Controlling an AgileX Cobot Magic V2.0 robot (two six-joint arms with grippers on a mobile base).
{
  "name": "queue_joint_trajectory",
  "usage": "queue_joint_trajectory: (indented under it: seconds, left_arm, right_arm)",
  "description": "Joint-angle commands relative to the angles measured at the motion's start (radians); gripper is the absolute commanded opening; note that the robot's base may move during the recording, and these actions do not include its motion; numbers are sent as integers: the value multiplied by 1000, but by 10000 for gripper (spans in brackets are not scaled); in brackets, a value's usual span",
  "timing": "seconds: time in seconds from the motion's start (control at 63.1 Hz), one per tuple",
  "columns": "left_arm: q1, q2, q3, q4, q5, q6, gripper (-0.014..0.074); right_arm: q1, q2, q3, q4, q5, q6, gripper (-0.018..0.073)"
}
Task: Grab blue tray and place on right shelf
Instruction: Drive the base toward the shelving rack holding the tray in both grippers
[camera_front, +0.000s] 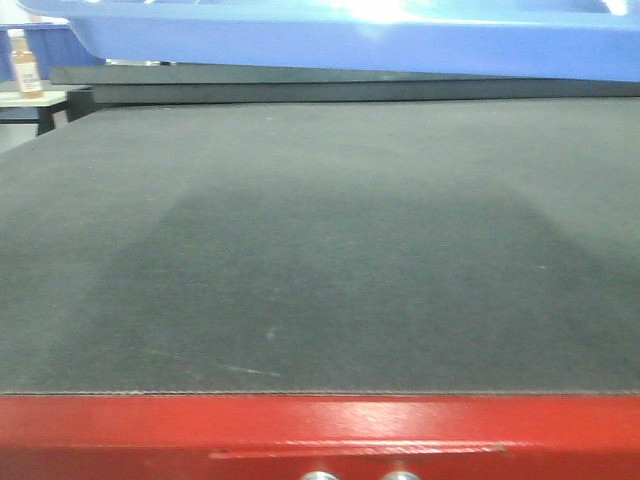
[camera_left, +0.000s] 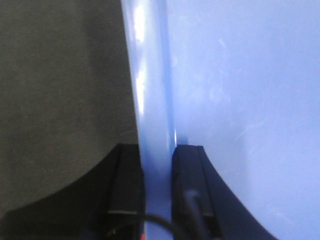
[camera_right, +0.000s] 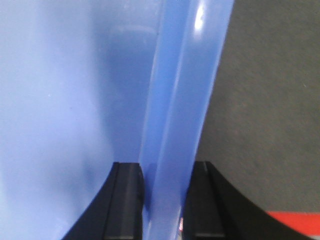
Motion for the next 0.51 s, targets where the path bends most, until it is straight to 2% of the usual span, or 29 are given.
queue_joint_trajectory:
  seconds: [0.0, 0.491]
  left_arm:
    - [-17, -45, -22, -7, 95, 45, -48]
    - [-17, -45, -22, -25, 95, 45, -48]
  right_arm:
    - [-1, -31, -29, -23, -40, -30, 22]
    - [-1, -31, -29, -23, -40, -30, 22]
